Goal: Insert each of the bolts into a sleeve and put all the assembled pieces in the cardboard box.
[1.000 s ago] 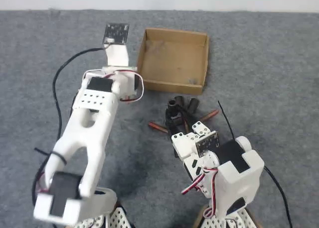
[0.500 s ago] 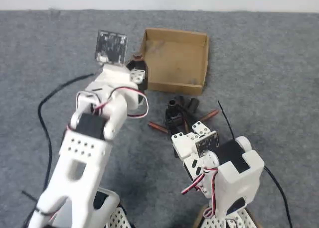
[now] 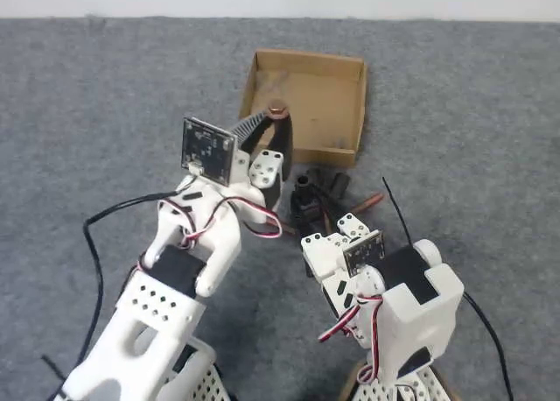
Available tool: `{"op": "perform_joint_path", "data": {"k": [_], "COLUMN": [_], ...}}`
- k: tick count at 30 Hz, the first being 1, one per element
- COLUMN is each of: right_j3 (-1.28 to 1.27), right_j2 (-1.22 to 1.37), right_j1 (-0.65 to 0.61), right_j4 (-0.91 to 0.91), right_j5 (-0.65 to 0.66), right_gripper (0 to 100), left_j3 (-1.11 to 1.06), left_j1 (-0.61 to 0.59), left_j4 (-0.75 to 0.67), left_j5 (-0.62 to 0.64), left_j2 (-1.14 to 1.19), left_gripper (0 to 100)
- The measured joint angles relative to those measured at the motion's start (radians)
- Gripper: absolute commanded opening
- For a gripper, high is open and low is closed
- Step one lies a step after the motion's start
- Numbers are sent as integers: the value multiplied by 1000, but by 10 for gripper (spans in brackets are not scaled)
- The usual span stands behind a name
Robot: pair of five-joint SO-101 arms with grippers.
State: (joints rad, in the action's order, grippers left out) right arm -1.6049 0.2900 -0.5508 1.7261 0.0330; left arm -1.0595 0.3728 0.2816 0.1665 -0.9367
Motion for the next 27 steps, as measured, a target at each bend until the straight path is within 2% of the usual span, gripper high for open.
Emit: {"op": "perform_joint_path", "data": {"k": [7, 16, 21, 27], "right_j3": [0, 0, 0, 0], "right_j2": [0, 0, 0, 0], "right_j1": [0, 0, 0, 0], "right_j4": [0, 0, 0, 0], "right_j5": [0, 0, 0, 0], "right_gripper": [6, 6, 6, 6], "left_j3": [0, -75, -123, -127], "left_j1": [35, 64, 64, 66], "left_j4": [0, 0, -89, -107], "left_j5": [242, 216, 187, 186], "left_j2": [-2, -9, -9, -9], "left_gripper": [10, 11, 11, 11]}}
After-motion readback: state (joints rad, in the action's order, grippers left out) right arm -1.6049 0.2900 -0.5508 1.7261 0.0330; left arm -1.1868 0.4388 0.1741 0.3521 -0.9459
